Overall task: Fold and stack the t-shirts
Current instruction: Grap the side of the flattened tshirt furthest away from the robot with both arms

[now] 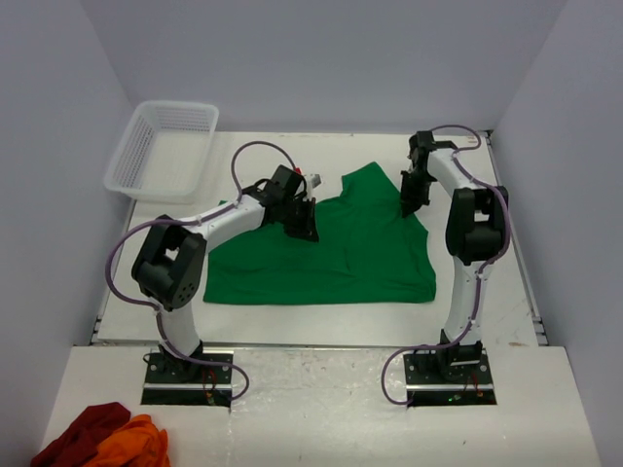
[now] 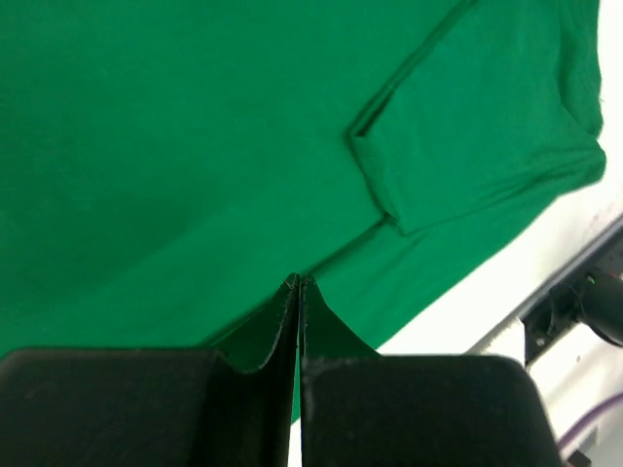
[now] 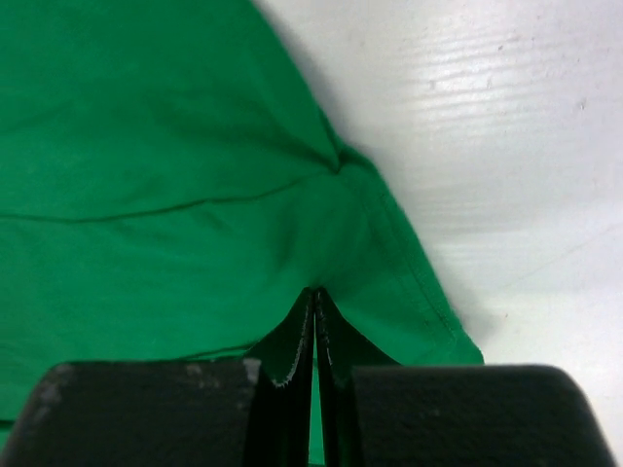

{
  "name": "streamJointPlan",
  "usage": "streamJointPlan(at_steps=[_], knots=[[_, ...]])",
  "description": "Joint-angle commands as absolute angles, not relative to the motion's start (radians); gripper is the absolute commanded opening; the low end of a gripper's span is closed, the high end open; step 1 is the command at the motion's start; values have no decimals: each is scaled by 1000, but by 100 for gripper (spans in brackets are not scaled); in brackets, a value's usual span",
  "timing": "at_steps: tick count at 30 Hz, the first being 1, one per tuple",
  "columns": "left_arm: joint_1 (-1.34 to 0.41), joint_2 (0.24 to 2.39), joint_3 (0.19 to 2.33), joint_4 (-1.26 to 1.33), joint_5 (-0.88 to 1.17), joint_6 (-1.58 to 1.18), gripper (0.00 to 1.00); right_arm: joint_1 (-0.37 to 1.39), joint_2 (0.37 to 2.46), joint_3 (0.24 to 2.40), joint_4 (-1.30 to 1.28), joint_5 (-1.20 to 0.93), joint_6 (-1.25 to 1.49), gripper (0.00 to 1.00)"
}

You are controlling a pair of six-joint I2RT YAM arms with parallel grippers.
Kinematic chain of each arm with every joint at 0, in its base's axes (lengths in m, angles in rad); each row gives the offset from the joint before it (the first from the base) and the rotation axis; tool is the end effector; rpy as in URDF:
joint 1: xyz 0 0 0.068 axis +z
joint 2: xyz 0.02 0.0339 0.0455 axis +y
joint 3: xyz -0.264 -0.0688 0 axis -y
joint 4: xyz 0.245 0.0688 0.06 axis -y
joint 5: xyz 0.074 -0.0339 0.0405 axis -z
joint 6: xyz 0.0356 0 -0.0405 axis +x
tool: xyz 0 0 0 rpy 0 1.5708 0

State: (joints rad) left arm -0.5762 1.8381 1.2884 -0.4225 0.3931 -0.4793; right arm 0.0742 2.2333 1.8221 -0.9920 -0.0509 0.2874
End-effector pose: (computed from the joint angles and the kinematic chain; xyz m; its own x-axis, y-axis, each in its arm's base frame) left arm 0.3198 -0.2240 0.2030 -0.9302 0.0964 -0.3541 0.2877 0.7905 -0.5406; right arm 0.4478 0.0351 0.1707 -0.9663 0.2120 -0.1457 0.1996 0.9752 0.0954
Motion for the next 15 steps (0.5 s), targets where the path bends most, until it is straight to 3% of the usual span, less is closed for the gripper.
streamJointPlan(at_steps=[1,8,15], knots=[[-571,1838,1376,-452,295,-479,0,113,2017,1748,-858,-20,330,0],[-574,1882,1437,-398,443,-520,0,149,1885,1681,-792,-6,362,0],[-589,1841,1316,-253,529,-594,0,209,1821,1654,-818,24,368,0]])
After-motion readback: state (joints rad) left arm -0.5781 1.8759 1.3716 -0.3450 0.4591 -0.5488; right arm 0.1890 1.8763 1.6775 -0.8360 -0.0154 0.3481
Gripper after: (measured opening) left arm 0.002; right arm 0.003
